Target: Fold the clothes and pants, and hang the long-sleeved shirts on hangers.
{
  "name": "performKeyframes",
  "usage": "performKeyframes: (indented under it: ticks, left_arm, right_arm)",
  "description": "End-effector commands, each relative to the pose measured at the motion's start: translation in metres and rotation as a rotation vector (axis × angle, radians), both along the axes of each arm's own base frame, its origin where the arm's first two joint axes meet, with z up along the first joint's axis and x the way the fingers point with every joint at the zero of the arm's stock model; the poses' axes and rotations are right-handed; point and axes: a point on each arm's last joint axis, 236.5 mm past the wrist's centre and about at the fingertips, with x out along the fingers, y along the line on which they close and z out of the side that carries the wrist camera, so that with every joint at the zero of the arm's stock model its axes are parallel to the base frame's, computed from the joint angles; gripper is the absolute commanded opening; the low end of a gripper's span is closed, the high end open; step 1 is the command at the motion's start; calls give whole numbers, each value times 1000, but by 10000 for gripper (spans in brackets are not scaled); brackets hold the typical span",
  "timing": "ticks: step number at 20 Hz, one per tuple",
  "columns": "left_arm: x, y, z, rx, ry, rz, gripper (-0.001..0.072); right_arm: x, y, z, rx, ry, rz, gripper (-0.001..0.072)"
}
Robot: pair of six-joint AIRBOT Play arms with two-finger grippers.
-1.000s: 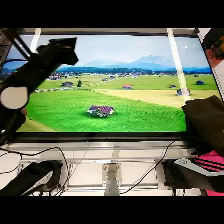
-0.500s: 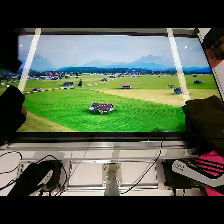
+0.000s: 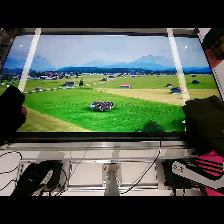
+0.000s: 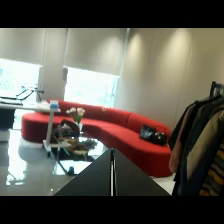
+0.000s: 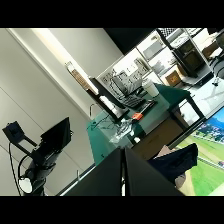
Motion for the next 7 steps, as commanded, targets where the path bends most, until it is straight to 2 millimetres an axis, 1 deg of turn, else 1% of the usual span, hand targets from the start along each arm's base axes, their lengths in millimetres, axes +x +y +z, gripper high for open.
performKeyframes:
  ticks: [1, 7]
  left_arm:
    - [-18, 6, 8, -11, -37, 2, 19]
    - [-19, 7, 8, -12, -39, 2, 19]
  right_arm:
    - [-1, 2, 1, -1, -3, 5, 22]
    - [-1, 2, 1, -1, -3, 5, 22]
